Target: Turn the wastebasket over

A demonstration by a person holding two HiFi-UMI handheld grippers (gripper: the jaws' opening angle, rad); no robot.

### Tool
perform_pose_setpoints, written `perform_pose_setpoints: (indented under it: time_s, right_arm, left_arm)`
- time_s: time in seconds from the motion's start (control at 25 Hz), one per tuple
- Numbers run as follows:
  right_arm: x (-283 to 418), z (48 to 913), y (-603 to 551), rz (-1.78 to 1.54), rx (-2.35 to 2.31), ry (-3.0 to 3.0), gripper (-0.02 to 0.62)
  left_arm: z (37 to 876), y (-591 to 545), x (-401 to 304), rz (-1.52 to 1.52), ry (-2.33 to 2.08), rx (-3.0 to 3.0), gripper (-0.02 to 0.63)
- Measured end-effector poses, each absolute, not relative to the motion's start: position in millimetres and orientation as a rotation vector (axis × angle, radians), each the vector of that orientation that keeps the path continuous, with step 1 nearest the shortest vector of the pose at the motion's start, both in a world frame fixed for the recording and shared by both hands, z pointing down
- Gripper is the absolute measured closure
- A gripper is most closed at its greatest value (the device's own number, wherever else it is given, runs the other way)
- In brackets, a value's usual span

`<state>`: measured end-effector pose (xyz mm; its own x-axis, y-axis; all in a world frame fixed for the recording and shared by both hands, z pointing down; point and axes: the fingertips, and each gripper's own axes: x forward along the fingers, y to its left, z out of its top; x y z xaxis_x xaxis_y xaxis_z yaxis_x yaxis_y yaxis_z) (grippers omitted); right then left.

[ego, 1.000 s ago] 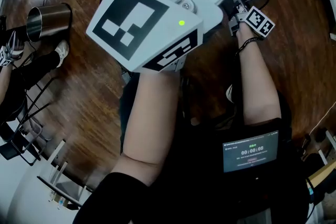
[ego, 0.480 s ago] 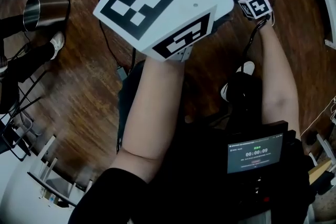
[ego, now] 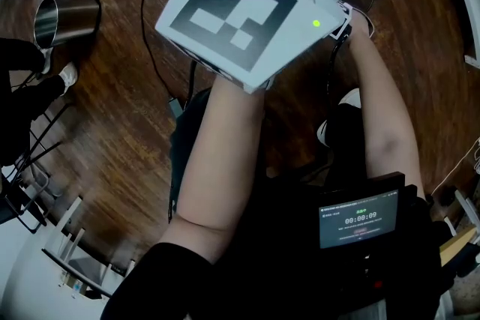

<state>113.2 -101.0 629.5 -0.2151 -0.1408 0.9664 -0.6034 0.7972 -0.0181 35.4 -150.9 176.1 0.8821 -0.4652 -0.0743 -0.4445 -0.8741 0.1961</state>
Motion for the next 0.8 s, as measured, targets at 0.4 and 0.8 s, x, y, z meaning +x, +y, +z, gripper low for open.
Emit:
perform_pose_setpoints:
  time_s: [0.4, 0.8]
  right_arm:
    - [94.9, 625.2, -81.1, 0.434, 0.494, -1.792, 0.507]
    - [86.1, 562.6, -74.4, 0.420, 0.541, -1.936, 0.417]
  left_arm:
    - [215.5, -155.6, 55.6, 0.131, -0.856, 3.021, 0.606]
    - [249.8, -160.0, 55.2, 0.089, -0.878, 3.002, 0.606]
